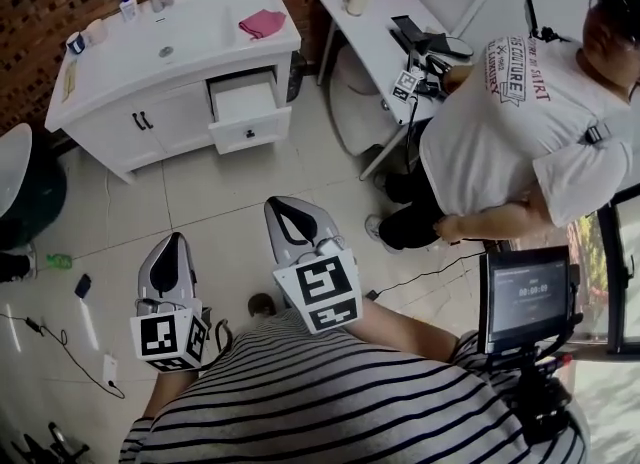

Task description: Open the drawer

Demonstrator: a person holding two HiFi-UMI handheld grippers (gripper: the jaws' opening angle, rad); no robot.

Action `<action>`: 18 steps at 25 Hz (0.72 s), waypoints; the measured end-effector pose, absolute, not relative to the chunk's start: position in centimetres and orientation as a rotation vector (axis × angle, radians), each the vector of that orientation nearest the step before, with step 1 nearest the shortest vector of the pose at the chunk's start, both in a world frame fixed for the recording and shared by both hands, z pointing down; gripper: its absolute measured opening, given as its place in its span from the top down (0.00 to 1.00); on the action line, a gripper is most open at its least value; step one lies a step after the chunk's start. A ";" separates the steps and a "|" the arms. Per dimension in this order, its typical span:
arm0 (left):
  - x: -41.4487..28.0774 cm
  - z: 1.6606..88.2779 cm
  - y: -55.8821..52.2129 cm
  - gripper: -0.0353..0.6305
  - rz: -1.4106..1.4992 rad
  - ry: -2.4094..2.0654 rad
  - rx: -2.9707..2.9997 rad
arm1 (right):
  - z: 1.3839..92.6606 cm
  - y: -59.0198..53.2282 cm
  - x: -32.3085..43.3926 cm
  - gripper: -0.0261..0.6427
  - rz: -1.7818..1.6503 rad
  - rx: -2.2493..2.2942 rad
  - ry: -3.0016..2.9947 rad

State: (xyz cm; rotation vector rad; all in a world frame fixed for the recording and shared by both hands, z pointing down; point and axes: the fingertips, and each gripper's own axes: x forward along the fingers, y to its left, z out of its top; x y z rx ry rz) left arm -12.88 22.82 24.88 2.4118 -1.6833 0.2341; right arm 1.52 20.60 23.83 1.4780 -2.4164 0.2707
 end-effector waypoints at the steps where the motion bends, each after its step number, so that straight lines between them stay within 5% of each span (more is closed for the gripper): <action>1: -12.9 25.0 22.8 0.92 0.234 -1.683 2.412 | 23.9 20.6 1.4 0.96 0.272 1.471 -2.418; 18: -10.5 25.5 22.9 0.92 0.225 -1.644 2.421 | 24.4 21.3 2.0 0.96 0.264 1.447 -2.434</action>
